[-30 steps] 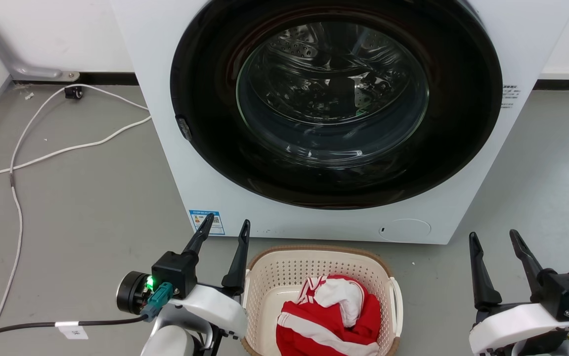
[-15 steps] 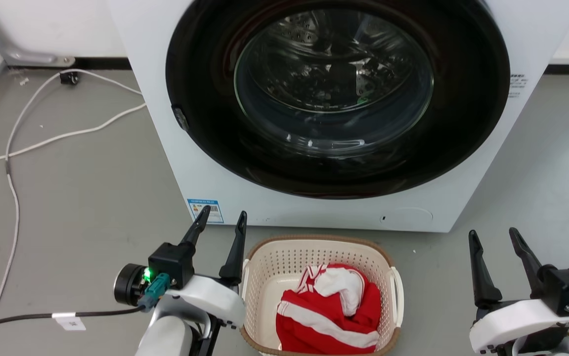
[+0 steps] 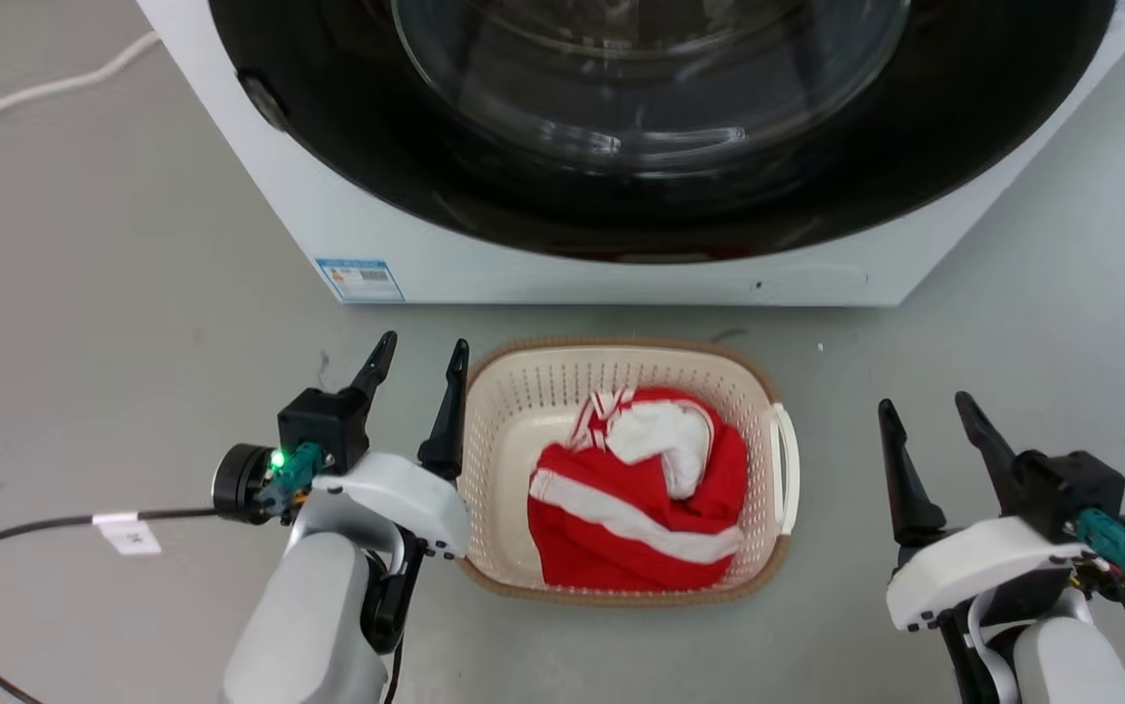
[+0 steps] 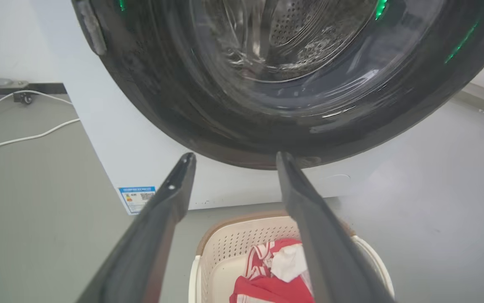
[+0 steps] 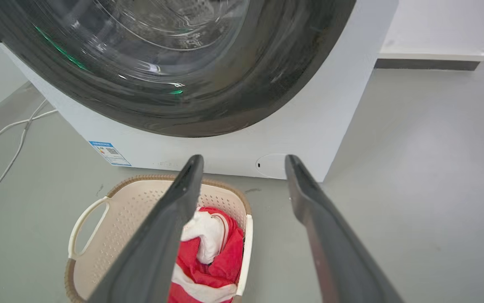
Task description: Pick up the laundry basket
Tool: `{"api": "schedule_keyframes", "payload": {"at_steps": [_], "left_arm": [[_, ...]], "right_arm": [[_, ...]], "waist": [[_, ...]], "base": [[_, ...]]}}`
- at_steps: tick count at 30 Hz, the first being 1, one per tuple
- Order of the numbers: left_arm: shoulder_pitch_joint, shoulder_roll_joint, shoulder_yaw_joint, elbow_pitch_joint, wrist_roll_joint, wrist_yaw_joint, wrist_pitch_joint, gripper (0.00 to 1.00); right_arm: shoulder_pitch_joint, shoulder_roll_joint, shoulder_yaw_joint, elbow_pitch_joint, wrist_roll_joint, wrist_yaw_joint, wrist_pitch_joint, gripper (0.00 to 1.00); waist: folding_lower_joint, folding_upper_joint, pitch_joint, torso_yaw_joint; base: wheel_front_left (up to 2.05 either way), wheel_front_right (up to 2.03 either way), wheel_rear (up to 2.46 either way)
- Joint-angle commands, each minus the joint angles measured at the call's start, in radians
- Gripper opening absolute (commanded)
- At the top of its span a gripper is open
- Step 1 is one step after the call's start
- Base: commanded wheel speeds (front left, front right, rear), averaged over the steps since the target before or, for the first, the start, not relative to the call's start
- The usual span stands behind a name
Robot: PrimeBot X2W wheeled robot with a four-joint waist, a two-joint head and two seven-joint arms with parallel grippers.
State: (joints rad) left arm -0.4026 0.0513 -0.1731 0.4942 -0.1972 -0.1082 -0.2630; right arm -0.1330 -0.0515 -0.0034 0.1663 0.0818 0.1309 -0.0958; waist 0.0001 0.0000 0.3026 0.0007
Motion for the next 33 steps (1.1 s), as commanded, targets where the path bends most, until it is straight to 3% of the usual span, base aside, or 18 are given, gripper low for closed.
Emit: {"api": "schedule_keyframes", "payload": {"at_steps": [1, 10, 19, 27, 33], "left_arm": [[-0.019, 0.002, 0.002, 0.012, -0.002, -0.004, -0.002, 1.0], [-0.168, 0.038, -0.023, 0.255, -0.058, -0.021, 0.0, 1.0], [-0.307, 0.078, -0.122, 0.451, -0.171, -0.023, 0.047, 1.0], [-0.413, 0.145, -0.187, 0.58, -0.291, -0.023, 0.143, 1.0], [-0.455, 0.182, -0.223, 0.629, -0.345, -0.022, 0.194, 1.0]], "right_arm": [[-0.02, 0.002, 0.005, 0.007, 0.01, 0.0, -0.006, 1.0], [-0.162, 0.002, 0.039, 0.244, 0.03, 0.0, -0.037, 1.0], [-0.345, 0.002, 0.097, 0.545, 0.068, 0.0, -0.079, 1.0], [-0.535, 0.002, 0.217, 0.785, 0.173, 0.0, -0.118, 1.0], [-0.629, 0.002, 0.33, 0.887, 0.259, 0.0, -0.11, 1.0]], "waist": [[-0.0001, 0.0, 0.071, -0.011], [-0.0001, 0.0, 0.217, -0.034], [-0.0001, 0.0, 0.329, -0.065], [-0.0001, 0.0, 0.409, -0.098], [-0.0001, 0.0, 0.441, -0.112]], "base": [[0.0, 0.0, 0.0], [0.0, 0.0, 0.0], [0.0, 0.0, 0.0], [0.0, 0.0, 0.0], [0.0, 0.0, 0.0]]}}
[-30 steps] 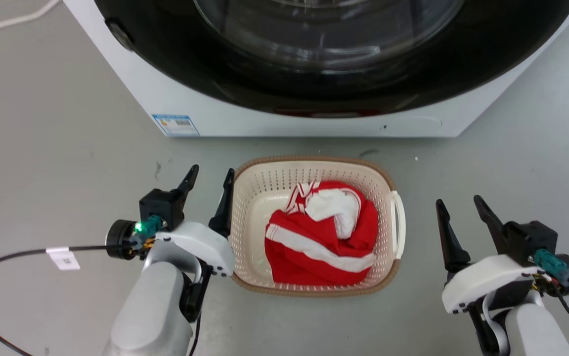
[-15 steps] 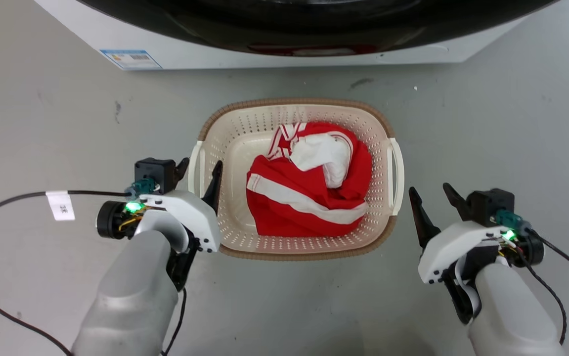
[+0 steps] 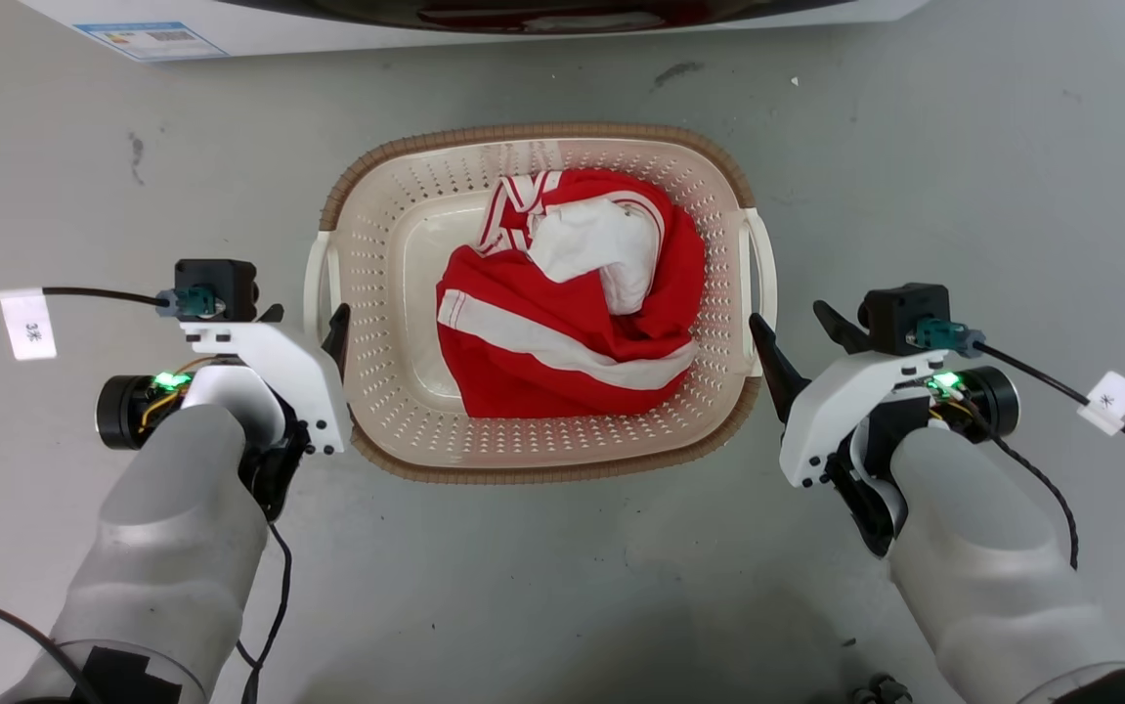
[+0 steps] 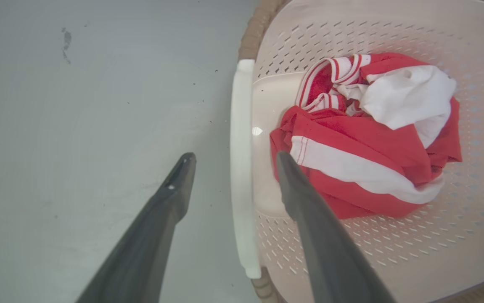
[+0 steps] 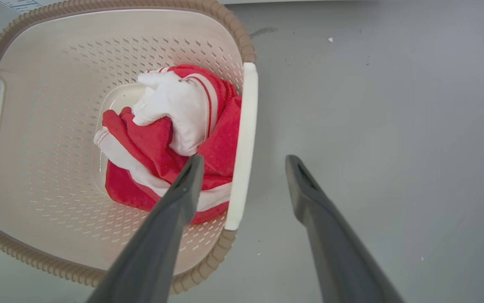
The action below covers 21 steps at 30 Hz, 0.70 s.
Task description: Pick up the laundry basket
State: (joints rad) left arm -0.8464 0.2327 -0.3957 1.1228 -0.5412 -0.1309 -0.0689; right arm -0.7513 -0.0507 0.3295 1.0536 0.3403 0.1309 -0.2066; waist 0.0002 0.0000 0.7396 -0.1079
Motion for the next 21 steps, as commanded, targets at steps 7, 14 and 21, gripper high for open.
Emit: {"api": "schedule_keyframes", "payload": {"at_steps": [7, 14, 21], "left_arm": [[-0.049, 0.021, -0.036, 0.041, -0.046, 0.001, 0.044, 1.0], [-0.086, 0.027, -0.065, 0.073, -0.076, 0.001, 0.068, 1.0], [-0.101, 0.021, -0.088, 0.074, -0.123, 0.001, 0.11, 0.0]], "right_arm": [[-0.083, 0.001, 0.121, 0.058, 0.103, 0.0, 0.036, 1.0], [-0.13, 0.001, 0.226, 0.083, 0.193, 0.0, 0.077, 1.0], [-0.156, 0.001, 0.306, 0.093, 0.277, 0.0, 0.107, 0.0]], "waist": [[-0.0002, 0.0, 0.041, -0.011], [-0.0002, 0.0, 0.071, -0.015], [-0.0002, 0.0, 0.082, -0.018]], "base": [[0.0, 0.0, 0.0], [0.0, 0.0, 0.0], [0.0, 0.0, 0.0]]}}
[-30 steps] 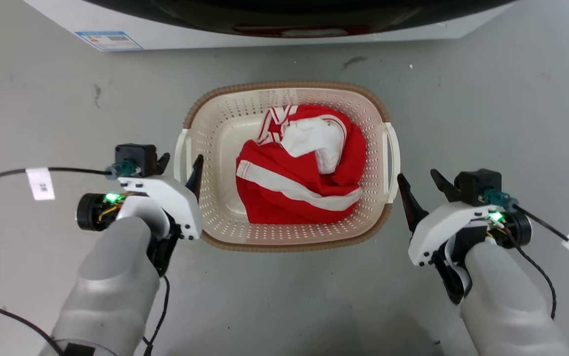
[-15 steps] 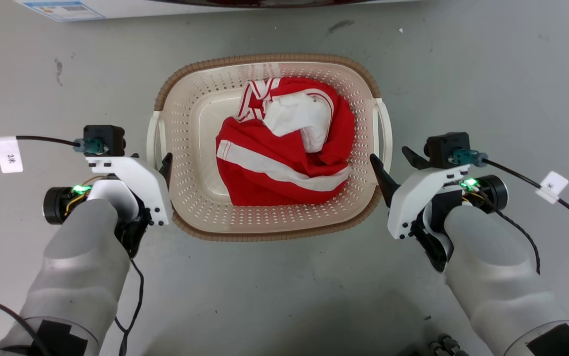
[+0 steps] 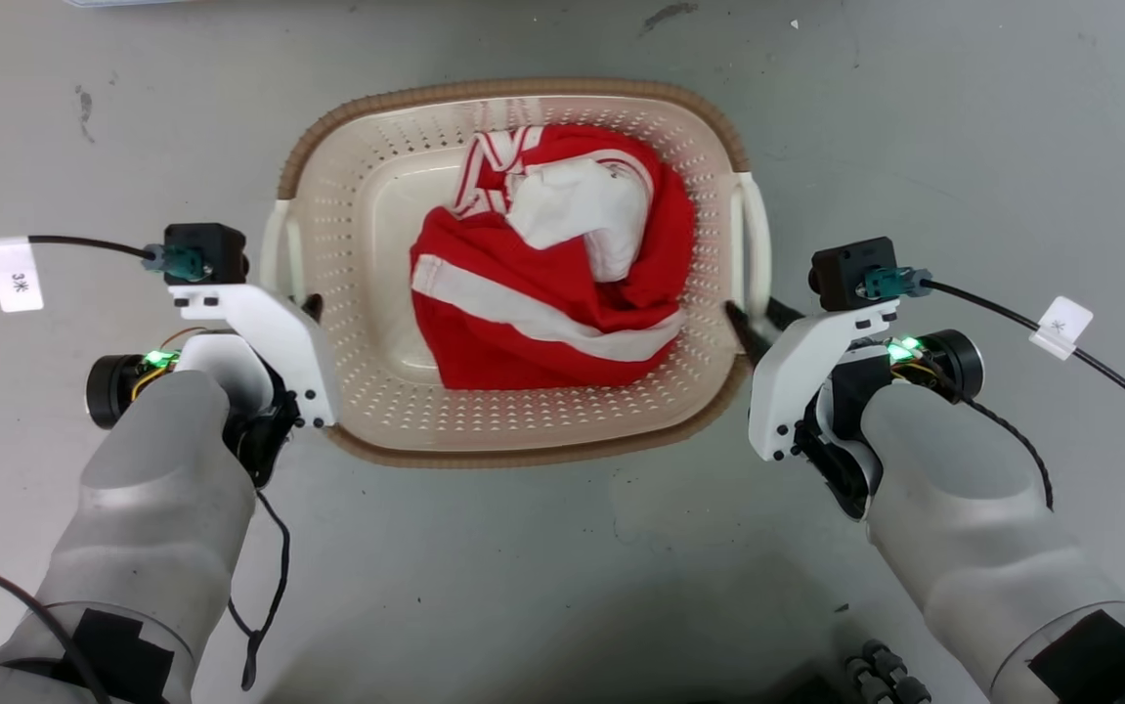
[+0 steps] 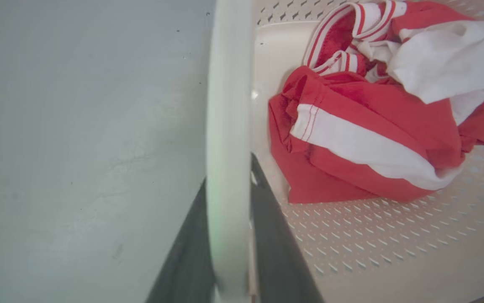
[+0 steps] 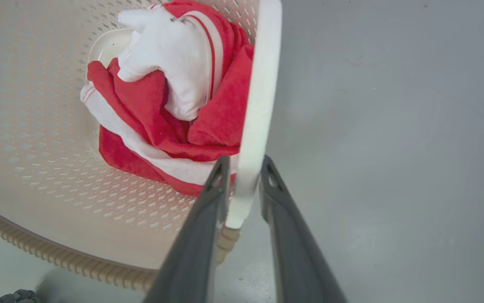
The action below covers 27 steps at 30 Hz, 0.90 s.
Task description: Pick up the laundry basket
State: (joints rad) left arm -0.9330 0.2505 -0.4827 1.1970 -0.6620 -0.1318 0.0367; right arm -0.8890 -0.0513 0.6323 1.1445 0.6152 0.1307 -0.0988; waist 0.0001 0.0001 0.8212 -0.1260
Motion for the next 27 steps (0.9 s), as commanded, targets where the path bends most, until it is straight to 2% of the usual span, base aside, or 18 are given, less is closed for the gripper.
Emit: {"api": "schedule_keyframes", "payload": {"at_steps": [1, 6, 12, 27], "left_arm": [[-0.015, 0.003, -0.006, -0.004, -0.01, 0.002, 0.009, 0.0], [-0.014, -0.004, -0.029, -0.013, -0.044, 0.002, 0.027, 0.0], [0.001, -0.04, -0.061, -0.008, -0.088, 0.0, 0.07, 0.0], [0.084, -0.105, -0.114, 0.009, -0.216, -0.005, 0.261, 0.0]], "right_arm": [[-0.021, 0.002, 0.015, 0.003, 0.011, 0.0, 0.001, 0.0], [-0.027, 0.003, 0.059, 0.018, 0.052, 0.0, 0.008, 0.0], [-0.007, 0.007, 0.11, 0.033, 0.107, 0.002, 0.06, 0.0], [0.051, 0.019, 0.181, 0.056, 0.238, 0.006, 0.292, 0.0]], "waist": [[-0.0001, -0.0001, 0.0, 0.0], [-0.0001, -0.0001, -0.008, 0.003], [-0.0001, -0.0001, -0.065, 0.018], [-0.0001, -0.0001, -0.355, 0.048]], "base": [[0.0, 0.0, 0.0], [0.0, 0.0, 0.0], [0.0, 0.0, 0.0], [0.0, 0.0, 0.0]]}}
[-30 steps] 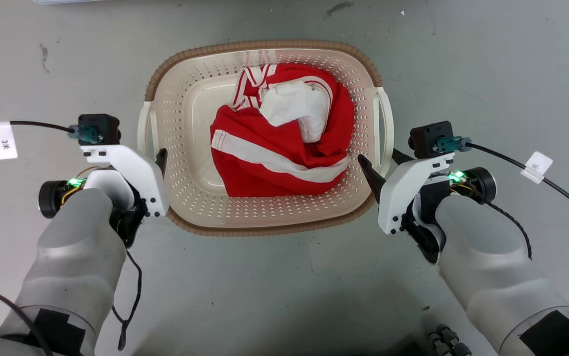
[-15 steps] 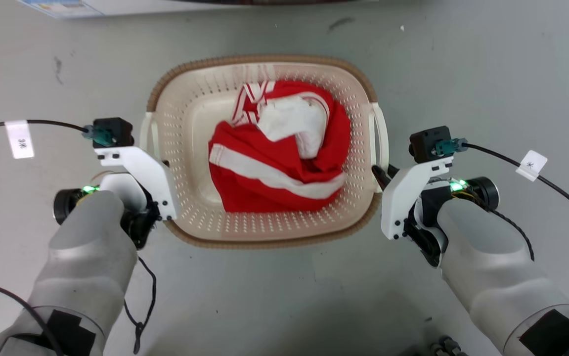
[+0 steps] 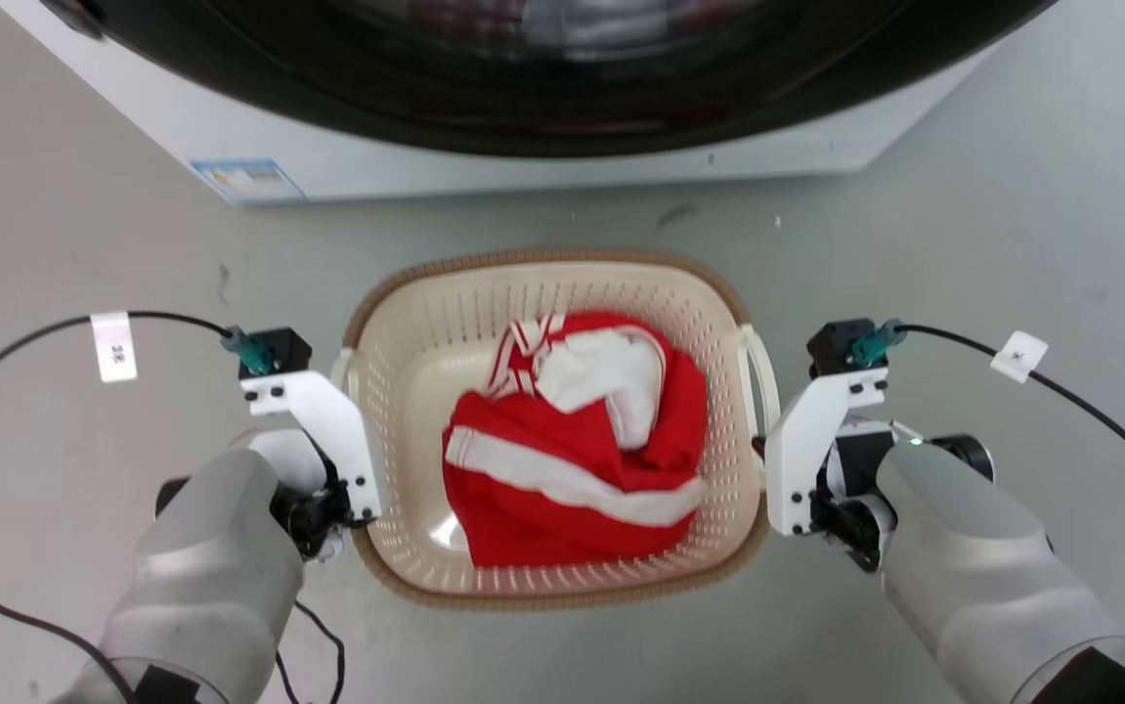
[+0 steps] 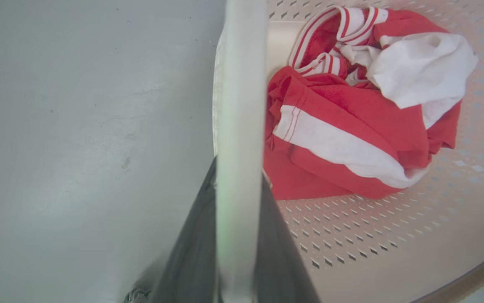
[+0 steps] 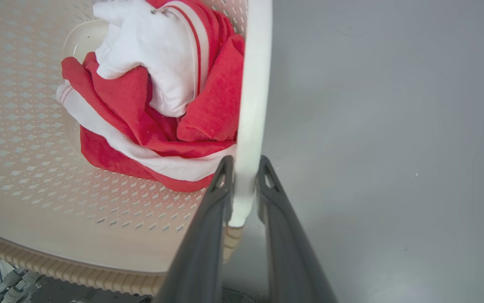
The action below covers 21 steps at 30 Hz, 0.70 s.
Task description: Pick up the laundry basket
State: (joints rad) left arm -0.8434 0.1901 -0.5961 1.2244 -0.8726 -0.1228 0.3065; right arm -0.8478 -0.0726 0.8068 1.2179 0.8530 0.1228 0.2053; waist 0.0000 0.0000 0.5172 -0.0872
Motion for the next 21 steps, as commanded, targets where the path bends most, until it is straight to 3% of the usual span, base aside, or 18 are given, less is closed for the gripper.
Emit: {"api": "schedule_keyframes", "payload": {"at_steps": [1, 11, 21], "left_arm": [[0.002, -0.048, -0.003, -0.018, -0.014, -0.014, 0.005, 0.0], [0.084, -0.055, -0.022, -0.002, -0.093, -0.015, 0.153, 0.0], [0.102, -0.053, -0.043, -0.007, -0.129, -0.015, 0.217, 0.0]], "right_arm": [[0.016, 0.04, 0.01, -0.016, 0.007, 0.014, 0.007, 0.0], [0.065, 0.042, 0.037, 0.007, 0.075, 0.014, 0.184, 0.0], [0.03, 0.032, 0.039, 0.032, 0.106, 0.014, 0.292, 0.0]], "waist": [[0.0, 0.0, -0.072, 0.012], [0.0, 0.0, -0.292, 0.03], [0.0, 0.0, -0.414, 0.039]], "base": [[0.0, 0.0, 0.0], [0.0, 0.0, 0.0], [0.0, 0.0, 0.0]]}}
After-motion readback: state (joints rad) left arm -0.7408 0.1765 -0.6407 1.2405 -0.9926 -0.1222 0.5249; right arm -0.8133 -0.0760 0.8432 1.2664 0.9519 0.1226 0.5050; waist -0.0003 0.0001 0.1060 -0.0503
